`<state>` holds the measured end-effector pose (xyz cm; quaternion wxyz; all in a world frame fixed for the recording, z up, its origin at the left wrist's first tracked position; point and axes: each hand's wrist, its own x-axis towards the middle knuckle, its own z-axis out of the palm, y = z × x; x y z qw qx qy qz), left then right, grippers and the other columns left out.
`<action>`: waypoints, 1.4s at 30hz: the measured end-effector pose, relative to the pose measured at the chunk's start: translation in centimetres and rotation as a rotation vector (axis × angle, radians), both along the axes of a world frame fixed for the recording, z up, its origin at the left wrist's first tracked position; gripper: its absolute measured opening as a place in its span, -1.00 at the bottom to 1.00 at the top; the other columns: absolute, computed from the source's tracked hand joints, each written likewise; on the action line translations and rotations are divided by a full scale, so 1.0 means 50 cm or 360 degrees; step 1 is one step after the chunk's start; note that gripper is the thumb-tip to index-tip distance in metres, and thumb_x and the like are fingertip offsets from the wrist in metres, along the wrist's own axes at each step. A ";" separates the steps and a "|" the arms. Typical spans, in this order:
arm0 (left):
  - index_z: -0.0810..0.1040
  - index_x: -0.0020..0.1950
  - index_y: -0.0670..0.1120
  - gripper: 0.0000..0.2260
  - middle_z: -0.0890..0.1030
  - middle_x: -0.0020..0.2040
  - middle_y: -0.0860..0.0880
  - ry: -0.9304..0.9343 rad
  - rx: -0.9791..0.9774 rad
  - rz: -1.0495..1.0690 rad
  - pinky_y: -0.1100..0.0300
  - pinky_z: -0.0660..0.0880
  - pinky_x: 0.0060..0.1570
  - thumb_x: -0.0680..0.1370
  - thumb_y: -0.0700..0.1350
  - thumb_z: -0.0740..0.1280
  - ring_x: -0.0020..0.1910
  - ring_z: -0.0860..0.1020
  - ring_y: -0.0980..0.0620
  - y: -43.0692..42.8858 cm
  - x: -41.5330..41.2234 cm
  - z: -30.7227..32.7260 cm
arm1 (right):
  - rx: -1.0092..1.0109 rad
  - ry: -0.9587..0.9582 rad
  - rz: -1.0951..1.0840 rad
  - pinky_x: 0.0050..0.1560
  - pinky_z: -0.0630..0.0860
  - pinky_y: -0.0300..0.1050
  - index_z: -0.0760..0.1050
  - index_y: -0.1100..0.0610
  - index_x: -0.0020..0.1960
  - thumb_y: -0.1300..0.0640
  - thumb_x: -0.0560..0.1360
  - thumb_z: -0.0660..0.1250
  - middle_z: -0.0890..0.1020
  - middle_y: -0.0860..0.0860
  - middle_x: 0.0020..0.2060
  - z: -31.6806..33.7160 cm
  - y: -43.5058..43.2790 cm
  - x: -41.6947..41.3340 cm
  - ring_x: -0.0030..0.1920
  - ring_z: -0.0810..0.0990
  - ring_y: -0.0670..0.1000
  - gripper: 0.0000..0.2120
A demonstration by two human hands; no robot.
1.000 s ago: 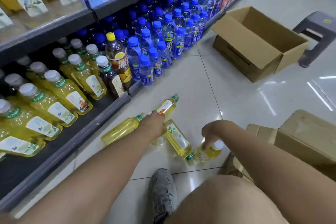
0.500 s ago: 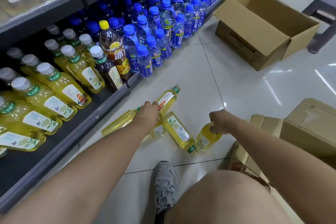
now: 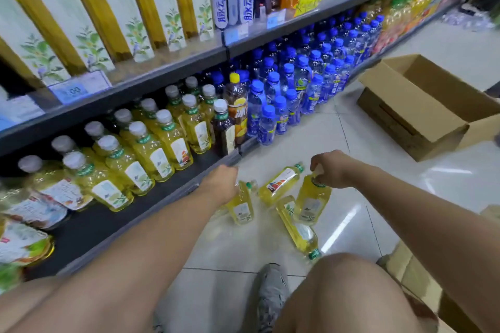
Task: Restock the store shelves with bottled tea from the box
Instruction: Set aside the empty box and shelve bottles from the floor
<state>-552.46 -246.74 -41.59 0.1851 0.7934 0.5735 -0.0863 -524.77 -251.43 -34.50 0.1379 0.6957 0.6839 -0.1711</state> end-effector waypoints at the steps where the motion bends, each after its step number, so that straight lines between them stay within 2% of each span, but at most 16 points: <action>1: 0.50 0.18 -0.10 -0.74 0.55 0.15 -0.14 -0.0009 0.0018 0.0035 -0.01 0.54 -0.05 0.56 -0.02 0.38 0.11 0.57 -0.20 -0.002 -0.028 0.014 | 0.0023 0.0021 0.0041 0.09 0.47 -0.11 0.52 0.03 0.24 0.03 0.47 0.37 0.60 0.05 0.13 0.003 0.013 -0.036 0.18 0.51 0.12 -0.65; 6: 0.42 0.26 -0.14 -0.73 0.43 0.18 -0.18 -0.0076 0.0171 0.0225 -0.12 0.54 0.04 0.60 -0.10 0.33 0.13 0.54 -0.28 -0.009 -0.144 0.061 | 0.0155 0.0083 0.0264 0.13 0.47 -0.08 0.50 0.04 0.27 0.02 0.48 0.36 0.60 0.11 0.17 0.004 0.076 -0.205 0.20 0.52 0.16 -0.63; 10: 0.43 0.30 -0.15 -0.72 0.44 0.20 -0.20 -0.0108 0.0291 0.0368 -0.07 0.51 0.05 0.62 -0.10 0.29 0.17 0.53 -0.28 0.012 -0.235 0.108 | 0.0311 0.0196 0.0384 0.11 0.46 -0.04 0.49 0.05 0.27 0.07 0.50 0.35 0.59 0.11 0.19 0.016 0.131 -0.322 0.22 0.51 0.17 -0.66; 13: 0.46 0.25 -0.17 -0.72 0.47 0.20 -0.20 -0.0193 0.0333 0.0479 0.02 0.45 -0.01 0.61 -0.06 0.34 0.17 0.53 -0.25 0.037 -0.283 0.145 | 0.0364 0.0265 0.0451 0.13 0.48 0.00 0.48 0.04 0.29 0.08 0.53 0.33 0.56 0.11 0.20 0.032 0.178 -0.392 0.24 0.50 0.18 -0.67; 16: 0.47 0.22 -0.16 -0.74 0.48 0.17 -0.20 -0.0219 0.0375 0.0539 0.01 0.43 -0.06 0.60 -0.06 0.36 0.13 0.55 -0.26 0.063 -0.314 0.162 | 0.0397 0.0288 0.0505 0.10 0.53 0.04 0.48 0.02 0.27 0.09 0.52 0.34 0.56 0.14 0.16 0.041 0.231 -0.447 0.17 0.54 0.20 -0.68; 20: 0.46 0.22 -0.15 -0.74 0.47 0.17 -0.18 -0.0216 0.0407 0.0588 -0.03 0.52 0.00 0.61 -0.04 0.35 0.10 0.56 -0.25 0.095 -0.342 0.158 | 0.0407 0.0276 0.0579 0.05 0.56 0.04 0.48 0.01 0.29 0.13 0.53 0.33 0.55 0.14 0.16 0.035 0.282 -0.504 0.08 0.57 0.19 -0.67; 24: 0.44 0.28 -0.16 -0.72 0.44 0.20 -0.17 -0.0187 0.0351 0.0586 0.02 0.49 -0.09 0.63 -0.06 0.33 0.07 0.57 -0.22 0.120 -0.338 0.133 | 0.0354 0.0249 0.0616 0.11 0.56 0.08 0.50 -0.02 0.27 0.17 0.52 0.35 0.54 0.11 0.17 0.005 0.328 -0.530 0.11 0.57 0.17 -0.67; 30: 0.42 0.36 -0.15 -0.66 0.46 0.18 -0.15 -0.0182 0.0309 0.0595 0.03 0.51 -0.13 0.63 -0.09 0.34 0.05 0.57 -0.17 0.143 -0.326 0.080 | 0.0262 0.0168 0.0587 0.04 0.61 -0.01 0.51 0.01 0.28 0.31 0.50 0.33 0.59 0.09 0.11 -0.055 0.375 -0.538 0.01 0.62 0.11 -0.61; 35: 0.39 0.41 -0.12 -0.61 0.47 0.20 -0.16 -0.0168 0.0293 0.0541 -0.03 0.56 0.01 0.62 -0.05 0.35 0.11 0.56 -0.19 0.166 -0.306 0.057 | 0.0294 0.0128 0.0559 0.05 0.62 0.04 0.49 0.02 0.29 0.37 0.48 0.33 0.58 0.11 0.10 -0.077 0.430 -0.517 -0.01 0.62 0.14 -0.55; 42: 0.45 0.29 -0.14 -0.70 0.53 -0.06 -0.13 -0.0147 0.0356 0.0509 0.04 0.48 -0.23 0.60 -0.09 0.37 -0.11 0.54 -0.11 0.224 -0.256 0.068 | 0.0347 -0.0028 0.0693 0.04 0.59 0.05 0.54 0.07 0.22 0.38 0.46 0.30 0.49 0.12 0.09 -0.081 0.477 -0.519 0.00 0.57 0.19 -0.61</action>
